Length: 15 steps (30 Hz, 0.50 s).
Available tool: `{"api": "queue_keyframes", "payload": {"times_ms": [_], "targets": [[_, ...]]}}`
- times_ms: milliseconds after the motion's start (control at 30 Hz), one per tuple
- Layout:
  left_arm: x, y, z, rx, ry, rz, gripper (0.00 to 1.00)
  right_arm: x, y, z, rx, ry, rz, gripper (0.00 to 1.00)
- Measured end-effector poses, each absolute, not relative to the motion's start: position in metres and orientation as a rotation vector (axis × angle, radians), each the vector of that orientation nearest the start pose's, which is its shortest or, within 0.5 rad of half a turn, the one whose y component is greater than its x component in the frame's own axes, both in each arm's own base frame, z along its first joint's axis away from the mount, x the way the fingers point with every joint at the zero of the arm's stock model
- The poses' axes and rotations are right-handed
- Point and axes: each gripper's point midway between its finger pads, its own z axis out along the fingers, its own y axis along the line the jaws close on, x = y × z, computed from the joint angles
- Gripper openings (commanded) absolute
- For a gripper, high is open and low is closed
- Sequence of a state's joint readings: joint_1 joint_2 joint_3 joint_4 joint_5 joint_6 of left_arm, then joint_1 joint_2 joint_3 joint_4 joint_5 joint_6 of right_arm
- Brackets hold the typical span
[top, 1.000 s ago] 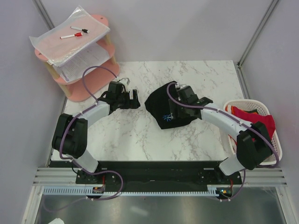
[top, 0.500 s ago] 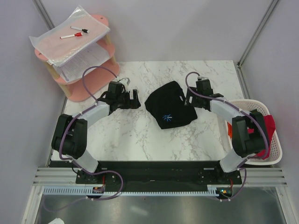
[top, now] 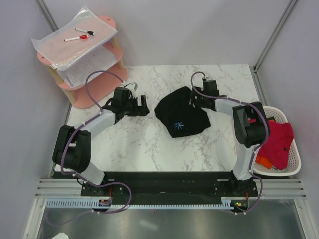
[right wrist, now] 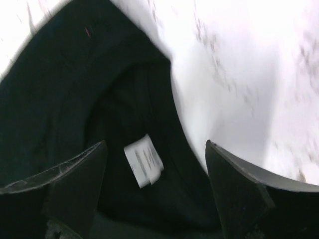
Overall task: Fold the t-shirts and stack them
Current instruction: Flatten out the tshirt
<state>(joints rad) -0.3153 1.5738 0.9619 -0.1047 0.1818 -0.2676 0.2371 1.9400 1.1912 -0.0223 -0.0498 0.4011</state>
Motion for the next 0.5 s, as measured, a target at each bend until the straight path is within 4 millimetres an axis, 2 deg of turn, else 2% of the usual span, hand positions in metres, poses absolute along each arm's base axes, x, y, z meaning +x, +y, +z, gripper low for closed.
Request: {"api": "queue_keyframes", "payload": {"times_ms": [33, 67, 133, 167, 200, 333, 500], "targets": [[0.38, -0.169, 0.095, 0.151, 2.321, -0.506, 1.0, 0.472, 0.14, 0.034, 0.166, 2.36, 0.376, 0.71], [0.38, -0.168, 0.095, 0.151, 2.321, -0.505, 1.0, 0.478, 0.143, 0.034, 0.163, 2.347, 0.386, 0.51], [0.38, -0.168, 0.095, 0.149, 2.322, -0.501, 1.0, 0.484, 0.147, 0.032, 0.153, 2.339, 0.408, 0.3], [0.38, -0.168, 0.096, 0.148, 2.321, -0.499, 1.0, 0.486, 0.149, 0.028, 0.153, 2.346, 0.42, 0.08], [0.38, -0.167, 0.096, 0.148, 2.32, -0.499, 1.0, 0.489, 0.151, 0.027, 0.147, 2.341, 0.433, 0.01], [0.38, -0.166, 0.096, 0.143, 2.323, -0.489, 1.0, 0.496, 0.16, 0.024, 0.14, 2.344, 0.493, 0.0], [0.378, -0.164, 0.093, 0.138, 2.336, -0.477, 1.0, 0.493, 0.163, 0.026, 0.114, 2.354, 0.521, 0.0]]}}
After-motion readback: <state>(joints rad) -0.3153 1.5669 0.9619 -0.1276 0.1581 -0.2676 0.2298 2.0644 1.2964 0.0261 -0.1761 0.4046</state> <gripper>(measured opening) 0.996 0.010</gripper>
